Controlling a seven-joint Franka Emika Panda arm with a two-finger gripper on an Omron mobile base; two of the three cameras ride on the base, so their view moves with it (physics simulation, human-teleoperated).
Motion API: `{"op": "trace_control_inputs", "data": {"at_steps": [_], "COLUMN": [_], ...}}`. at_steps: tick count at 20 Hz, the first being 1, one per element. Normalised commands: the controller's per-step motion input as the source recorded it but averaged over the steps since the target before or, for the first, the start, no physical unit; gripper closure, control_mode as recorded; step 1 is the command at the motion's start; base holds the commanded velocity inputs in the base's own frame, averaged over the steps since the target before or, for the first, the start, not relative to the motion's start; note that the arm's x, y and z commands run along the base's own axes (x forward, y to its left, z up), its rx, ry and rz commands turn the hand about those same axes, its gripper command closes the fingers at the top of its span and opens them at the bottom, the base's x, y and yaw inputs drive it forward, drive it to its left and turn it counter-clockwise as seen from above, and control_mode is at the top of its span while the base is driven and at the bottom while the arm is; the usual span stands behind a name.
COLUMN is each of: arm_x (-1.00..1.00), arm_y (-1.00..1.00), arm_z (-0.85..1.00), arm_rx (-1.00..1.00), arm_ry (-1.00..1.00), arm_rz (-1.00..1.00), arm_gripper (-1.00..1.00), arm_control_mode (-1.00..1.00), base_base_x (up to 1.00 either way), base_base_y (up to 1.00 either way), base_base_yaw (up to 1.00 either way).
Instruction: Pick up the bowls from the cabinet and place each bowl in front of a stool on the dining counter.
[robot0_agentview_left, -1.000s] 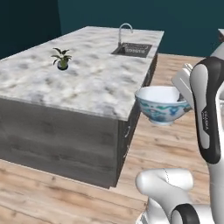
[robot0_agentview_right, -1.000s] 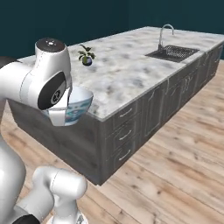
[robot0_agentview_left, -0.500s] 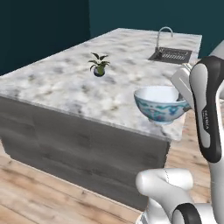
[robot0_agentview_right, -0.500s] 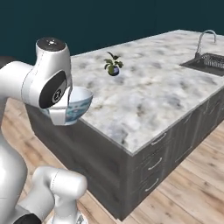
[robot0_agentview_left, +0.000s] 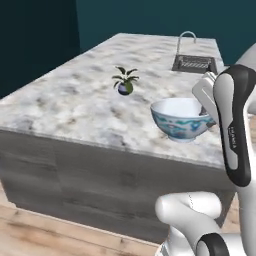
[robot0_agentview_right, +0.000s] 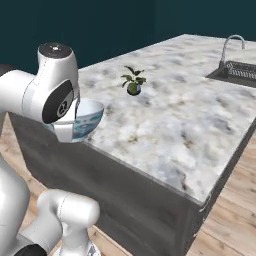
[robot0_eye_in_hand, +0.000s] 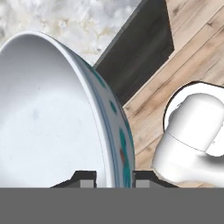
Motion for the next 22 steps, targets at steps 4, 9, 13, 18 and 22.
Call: {"op": "trace_control_inputs", "data": {"at_steps": [4, 9, 13, 18, 22], "arm_x": [0.00, 0.00, 0.00, 0.00, 0.00], "arm_y": [0.00, 0.00, 0.00, 0.00, 0.00], "arm_z": [0.00, 0.00, 0.00, 0.00, 0.00], "arm_rx": [0.00, 0.00, 0.00, 0.00, 0.00], "arm_ry": [0.00, 0.00, 0.00, 0.00, 0.00], "arm_rz": [0.00, 0.00, 0.00, 0.00, 0.00], "arm_gripper": [1.00, 1.00, 1.00, 1.00, 1.00], "arm_control_mode": [1.00, 1.00, 1.00, 1.00, 1.00], "base_base_x": [0.11, 0.00, -0.04, -0.11, -0.11], "base_base_y": [1.00, 1.00, 1.00, 1.00, 1.00], "base_base_yaw": [-0.46, -0.43, -0.37, -0.33, -0.32]}}
